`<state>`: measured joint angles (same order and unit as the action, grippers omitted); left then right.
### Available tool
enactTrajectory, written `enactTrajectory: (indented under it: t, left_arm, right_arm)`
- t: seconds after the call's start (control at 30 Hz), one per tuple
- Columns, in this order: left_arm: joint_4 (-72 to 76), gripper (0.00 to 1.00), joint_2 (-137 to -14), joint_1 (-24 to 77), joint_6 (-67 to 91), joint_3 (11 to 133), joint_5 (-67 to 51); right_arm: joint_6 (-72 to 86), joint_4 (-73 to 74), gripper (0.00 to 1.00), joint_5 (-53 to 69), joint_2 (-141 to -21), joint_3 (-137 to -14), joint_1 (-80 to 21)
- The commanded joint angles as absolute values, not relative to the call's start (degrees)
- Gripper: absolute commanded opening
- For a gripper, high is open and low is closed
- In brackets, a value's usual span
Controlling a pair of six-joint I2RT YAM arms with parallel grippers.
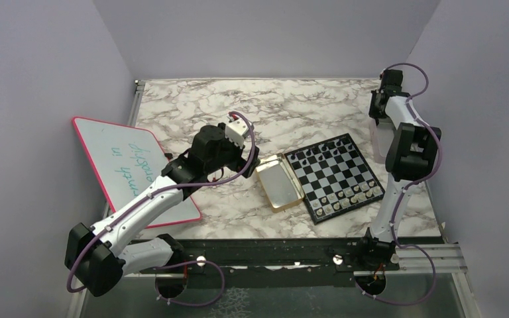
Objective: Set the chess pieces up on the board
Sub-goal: Adjust the storage box at the center of the board.
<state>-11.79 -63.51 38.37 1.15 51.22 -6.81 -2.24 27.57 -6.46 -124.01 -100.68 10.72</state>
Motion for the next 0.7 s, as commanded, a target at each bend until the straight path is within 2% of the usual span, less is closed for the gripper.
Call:
enactTrajectory:
  t: [0.0, 0.37, 0.67]
  left_arm:
    - [-10.7, 0.99, -64.1, 38.6, 0.7, 50.9, -6.0]
    - [-10.8, 0.99, -66.4, 38.5, 0.7, 51.0, -5.9]
    - [-10.9, 0.99, -66.1, 38.6, 0.5, 51.0, -5.7]
  right_arm:
    - [4.3, 22.4, 0.11, -13.3, -125.8, -104.0, 10.9]
    - [15.5, 27.9, 0.12, -15.8, -132.3, -113.4, 11.0]
    - [11.9, 28.8, 0.36, -12.9, -130.5, -111.6, 11.0]
